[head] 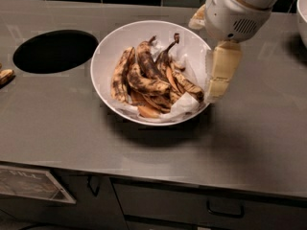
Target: Pick banana from white bowl
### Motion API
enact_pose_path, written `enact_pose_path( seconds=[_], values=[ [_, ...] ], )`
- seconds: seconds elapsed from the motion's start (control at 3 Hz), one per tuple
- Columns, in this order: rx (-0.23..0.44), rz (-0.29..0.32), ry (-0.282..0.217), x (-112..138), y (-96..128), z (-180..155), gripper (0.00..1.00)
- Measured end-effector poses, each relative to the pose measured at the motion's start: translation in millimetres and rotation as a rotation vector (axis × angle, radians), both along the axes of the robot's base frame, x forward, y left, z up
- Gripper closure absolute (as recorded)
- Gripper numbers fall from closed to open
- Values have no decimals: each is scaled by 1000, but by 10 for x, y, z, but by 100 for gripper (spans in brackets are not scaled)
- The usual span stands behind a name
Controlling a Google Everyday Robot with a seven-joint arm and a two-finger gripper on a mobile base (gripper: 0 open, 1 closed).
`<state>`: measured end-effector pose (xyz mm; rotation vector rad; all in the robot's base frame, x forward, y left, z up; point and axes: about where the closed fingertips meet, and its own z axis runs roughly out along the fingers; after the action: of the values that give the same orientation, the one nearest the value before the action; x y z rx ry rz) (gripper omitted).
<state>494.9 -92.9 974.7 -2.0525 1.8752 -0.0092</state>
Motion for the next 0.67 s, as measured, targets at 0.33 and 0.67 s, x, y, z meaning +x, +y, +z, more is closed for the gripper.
enact_pose_path(
  seconds=[0.33,0.67],
  values=[
    [-13,73,-16,101,152,32,0],
    [-14,75,-23,112,185,24,0]
  ],
)
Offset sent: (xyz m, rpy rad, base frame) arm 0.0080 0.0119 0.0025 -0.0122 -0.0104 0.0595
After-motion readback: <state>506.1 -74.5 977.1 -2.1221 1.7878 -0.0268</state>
